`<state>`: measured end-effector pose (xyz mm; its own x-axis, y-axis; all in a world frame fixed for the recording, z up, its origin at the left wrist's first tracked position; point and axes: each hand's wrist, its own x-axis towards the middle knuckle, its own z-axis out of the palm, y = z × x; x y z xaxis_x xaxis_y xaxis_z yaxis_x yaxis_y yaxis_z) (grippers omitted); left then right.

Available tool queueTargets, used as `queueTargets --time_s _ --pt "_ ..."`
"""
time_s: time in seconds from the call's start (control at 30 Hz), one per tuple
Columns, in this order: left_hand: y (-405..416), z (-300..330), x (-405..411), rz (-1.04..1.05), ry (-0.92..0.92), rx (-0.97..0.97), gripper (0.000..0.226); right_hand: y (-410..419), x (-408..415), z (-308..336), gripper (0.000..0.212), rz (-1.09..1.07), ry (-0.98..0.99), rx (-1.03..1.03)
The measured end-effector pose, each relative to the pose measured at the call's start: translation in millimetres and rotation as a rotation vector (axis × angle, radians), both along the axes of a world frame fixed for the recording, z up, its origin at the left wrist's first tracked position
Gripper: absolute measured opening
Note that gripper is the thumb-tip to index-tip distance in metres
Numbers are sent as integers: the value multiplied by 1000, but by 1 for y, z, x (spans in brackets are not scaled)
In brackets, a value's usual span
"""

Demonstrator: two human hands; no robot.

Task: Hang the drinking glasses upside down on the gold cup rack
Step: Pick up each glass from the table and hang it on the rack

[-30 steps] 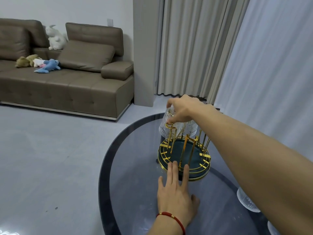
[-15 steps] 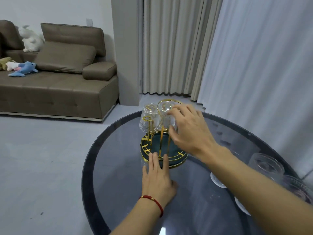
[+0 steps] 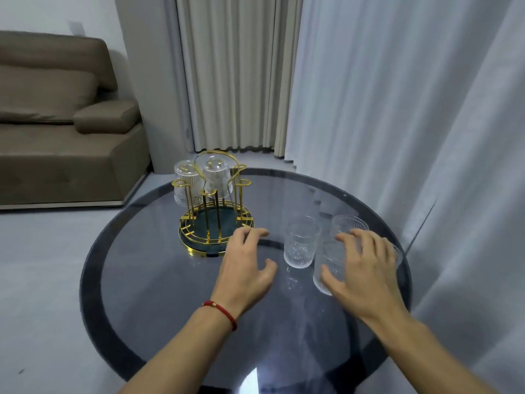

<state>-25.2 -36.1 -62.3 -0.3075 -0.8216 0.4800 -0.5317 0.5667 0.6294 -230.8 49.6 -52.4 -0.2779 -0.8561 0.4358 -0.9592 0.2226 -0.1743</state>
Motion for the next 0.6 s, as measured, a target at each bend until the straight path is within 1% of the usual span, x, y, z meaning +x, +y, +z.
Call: queueTargets --time_s 0.1,0.2,0.3,0.4,0.5,0.6 --pt "6 2 -6 0 -4 13 47 2 -7 -7 74 -72 79 127" --pt "14 4 -16 -29 2 24 47 -1 -7 -11 76 -49 137 109" --pt "18 4 -25 -65 42 32 47 -15 0 -8 80 21 238 65" --pt "16 4 -27 -33 87 81 50 -39 14 0 89 59 327 125" --pt "14 -2 -21 -31 75 88 53 -61 30 2 88 26 377 217" --pt "8 -6 -11 -36 53 72 55 -74 43 2 90 -64 403 248"
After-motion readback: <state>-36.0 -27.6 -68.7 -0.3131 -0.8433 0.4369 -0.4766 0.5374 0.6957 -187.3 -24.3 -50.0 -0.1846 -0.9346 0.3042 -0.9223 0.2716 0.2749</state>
